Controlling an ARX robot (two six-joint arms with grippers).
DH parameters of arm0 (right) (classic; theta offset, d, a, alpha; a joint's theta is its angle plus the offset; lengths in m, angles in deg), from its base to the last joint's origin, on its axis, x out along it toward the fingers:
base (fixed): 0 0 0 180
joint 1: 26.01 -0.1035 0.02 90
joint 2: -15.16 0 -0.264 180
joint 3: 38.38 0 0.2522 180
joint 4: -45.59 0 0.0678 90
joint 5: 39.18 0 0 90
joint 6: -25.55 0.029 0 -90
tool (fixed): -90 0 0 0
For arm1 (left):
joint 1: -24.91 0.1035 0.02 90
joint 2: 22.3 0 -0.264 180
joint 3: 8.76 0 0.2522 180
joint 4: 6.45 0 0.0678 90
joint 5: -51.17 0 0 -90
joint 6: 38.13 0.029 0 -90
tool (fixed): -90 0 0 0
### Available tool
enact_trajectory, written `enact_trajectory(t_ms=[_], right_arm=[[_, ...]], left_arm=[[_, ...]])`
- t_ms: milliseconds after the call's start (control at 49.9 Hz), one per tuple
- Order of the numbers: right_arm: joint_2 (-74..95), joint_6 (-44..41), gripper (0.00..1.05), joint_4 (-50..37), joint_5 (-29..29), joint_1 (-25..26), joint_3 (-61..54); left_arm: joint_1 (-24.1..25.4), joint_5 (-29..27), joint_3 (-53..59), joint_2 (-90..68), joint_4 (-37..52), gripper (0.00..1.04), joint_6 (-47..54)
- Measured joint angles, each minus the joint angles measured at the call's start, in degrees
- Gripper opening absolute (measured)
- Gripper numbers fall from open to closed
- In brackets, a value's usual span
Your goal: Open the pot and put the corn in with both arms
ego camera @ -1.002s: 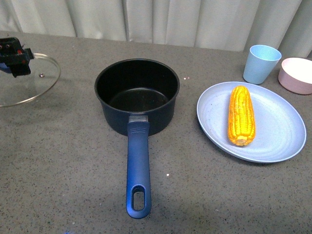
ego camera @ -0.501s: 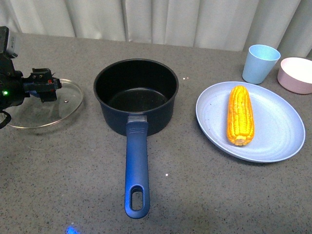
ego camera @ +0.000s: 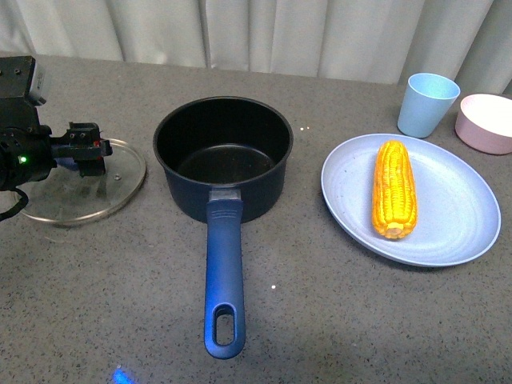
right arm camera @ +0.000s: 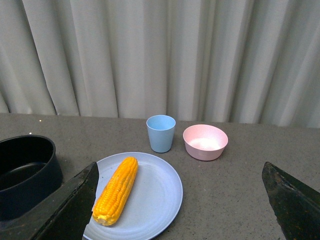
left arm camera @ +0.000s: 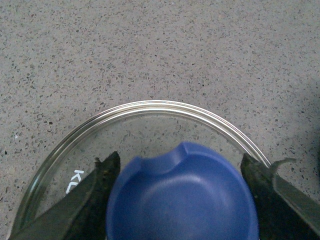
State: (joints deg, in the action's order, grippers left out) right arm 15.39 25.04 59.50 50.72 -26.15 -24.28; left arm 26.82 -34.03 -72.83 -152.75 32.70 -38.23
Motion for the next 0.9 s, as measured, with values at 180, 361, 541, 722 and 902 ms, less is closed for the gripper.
enact_trajectory(t_ms=[180, 361, 541, 722, 902], right_arm=[[0.0, 0.0, 0.96, 0.0, 0.0, 0.0, 0.0], [0.0, 0.0, 0.96, 0.0, 0.0, 0.0, 0.0], [0.0, 0.0, 0.96, 0.0, 0.0, 0.0, 0.0], [0.0, 0.0, 0.96, 0.0, 0.0, 0.0, 0.0], [0.0, 0.0, 0.96, 0.0, 0.0, 0.0, 0.0]], left_arm=[[0.0, 0.4, 0.7, 1.6, 2.2, 0.99, -0.2], [0.4, 0.5, 3.0, 7.0, 2.8, 0.98, -1.4], [1.4, 0.5, 8.9, 16.2, 2.9, 0.98, -1.5], [2.2, 1.7, 17.3, 27.6, 2.6, 0.98, -2.3], [-0.7, 0.0, 25.9, 41.4, -1.4, 0.98, -3.1]])
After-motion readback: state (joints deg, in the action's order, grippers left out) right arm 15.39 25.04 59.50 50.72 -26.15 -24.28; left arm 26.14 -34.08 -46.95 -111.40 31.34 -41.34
